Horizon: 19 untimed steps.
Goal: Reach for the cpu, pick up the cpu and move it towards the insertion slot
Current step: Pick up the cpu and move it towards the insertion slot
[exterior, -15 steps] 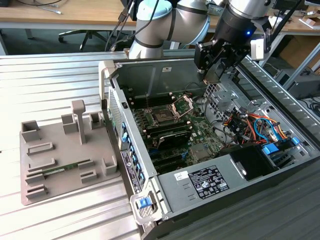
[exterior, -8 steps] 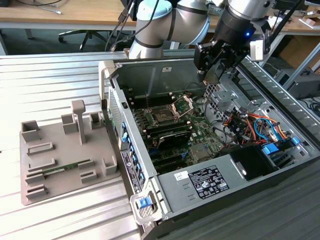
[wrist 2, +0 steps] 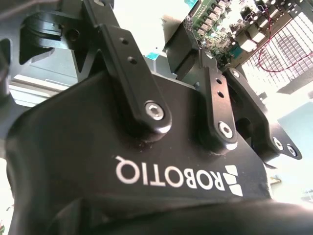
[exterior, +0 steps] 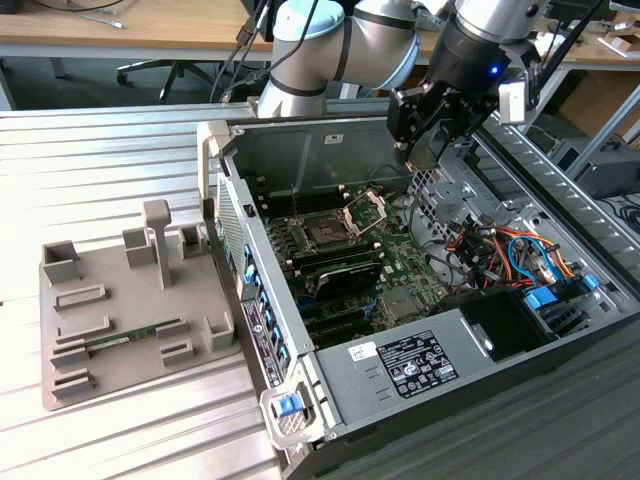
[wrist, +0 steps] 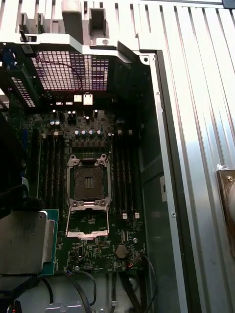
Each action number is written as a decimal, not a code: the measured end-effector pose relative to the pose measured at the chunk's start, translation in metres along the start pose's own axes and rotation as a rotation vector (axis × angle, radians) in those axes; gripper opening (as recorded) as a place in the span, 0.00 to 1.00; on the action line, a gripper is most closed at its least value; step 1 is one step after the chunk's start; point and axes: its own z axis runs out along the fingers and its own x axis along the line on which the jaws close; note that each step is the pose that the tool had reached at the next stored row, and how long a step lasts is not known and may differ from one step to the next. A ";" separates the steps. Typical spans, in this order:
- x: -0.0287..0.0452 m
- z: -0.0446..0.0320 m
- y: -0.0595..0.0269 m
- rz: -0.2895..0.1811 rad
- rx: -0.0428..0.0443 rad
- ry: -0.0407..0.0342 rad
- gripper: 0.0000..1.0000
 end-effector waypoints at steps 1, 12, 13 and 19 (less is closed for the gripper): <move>0.0000 0.0002 0.0000 0.000 0.0000 0.0000 0.55; 0.0000 0.0028 -0.0002 0.000 0.0000 0.0000 0.55; 0.0000 0.0030 -0.0002 0.000 0.0000 0.0000 0.55; 0.0001 0.0045 -0.0003 0.000 0.0000 0.0000 0.55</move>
